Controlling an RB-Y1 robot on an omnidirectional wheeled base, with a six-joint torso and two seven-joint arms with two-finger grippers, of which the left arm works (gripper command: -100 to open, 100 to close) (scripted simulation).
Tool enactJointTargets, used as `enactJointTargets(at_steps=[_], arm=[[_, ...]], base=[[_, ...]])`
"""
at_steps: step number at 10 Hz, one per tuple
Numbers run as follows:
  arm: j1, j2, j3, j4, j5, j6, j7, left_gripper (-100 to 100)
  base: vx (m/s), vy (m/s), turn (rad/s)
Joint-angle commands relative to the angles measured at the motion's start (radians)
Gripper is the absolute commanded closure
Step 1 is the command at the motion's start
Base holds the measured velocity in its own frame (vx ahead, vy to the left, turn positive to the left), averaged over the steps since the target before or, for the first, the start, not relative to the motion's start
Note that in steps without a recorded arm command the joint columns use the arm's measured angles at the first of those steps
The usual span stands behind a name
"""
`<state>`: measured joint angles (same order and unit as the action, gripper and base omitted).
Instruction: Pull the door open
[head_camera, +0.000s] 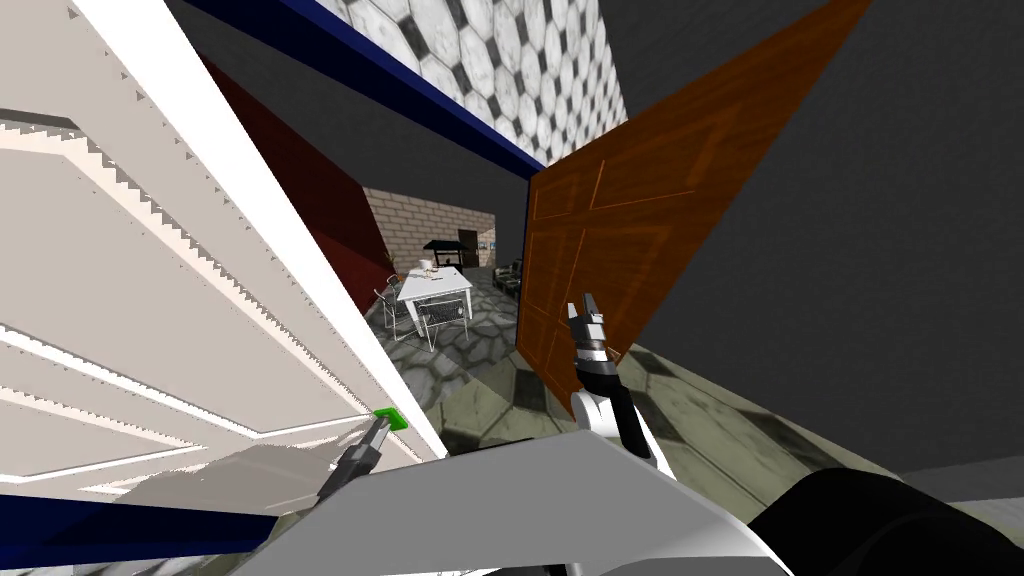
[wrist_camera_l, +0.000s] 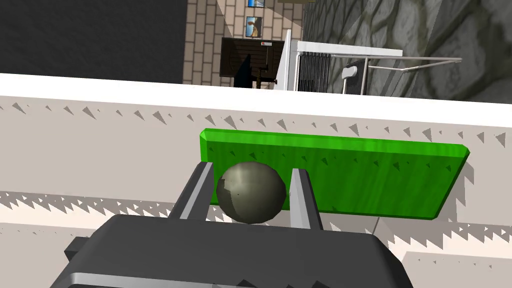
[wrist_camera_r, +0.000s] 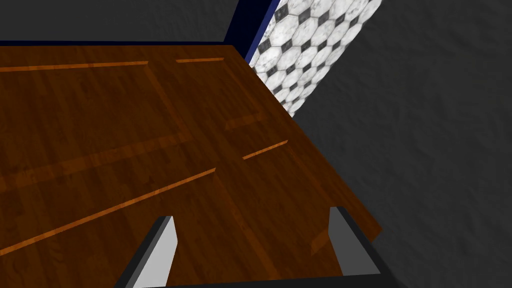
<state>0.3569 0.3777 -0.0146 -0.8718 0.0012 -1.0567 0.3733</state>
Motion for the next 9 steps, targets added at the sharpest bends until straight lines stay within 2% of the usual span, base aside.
enactJointTargets(at_steps=[1,6,7,9], arm=[[0.008,0.011,-0.003,0.013,-0.005,-0.03,0.009,100],[0.034,0.041,-0.014,0.049,-0.018,-0.111,0.036,100],[0.032,0.034,-0.019,0.048,-0.02,-0.101,0.033,100],[0.025,0.031,-0.019,0.045,-0.018,-0.088,0.031,100]], base=[[-0.249,0.066,-0.21],[-0.215,0.058,-0.139],[-0.1,0.017,-0.028],[-0.178,0.054,-0.19]])
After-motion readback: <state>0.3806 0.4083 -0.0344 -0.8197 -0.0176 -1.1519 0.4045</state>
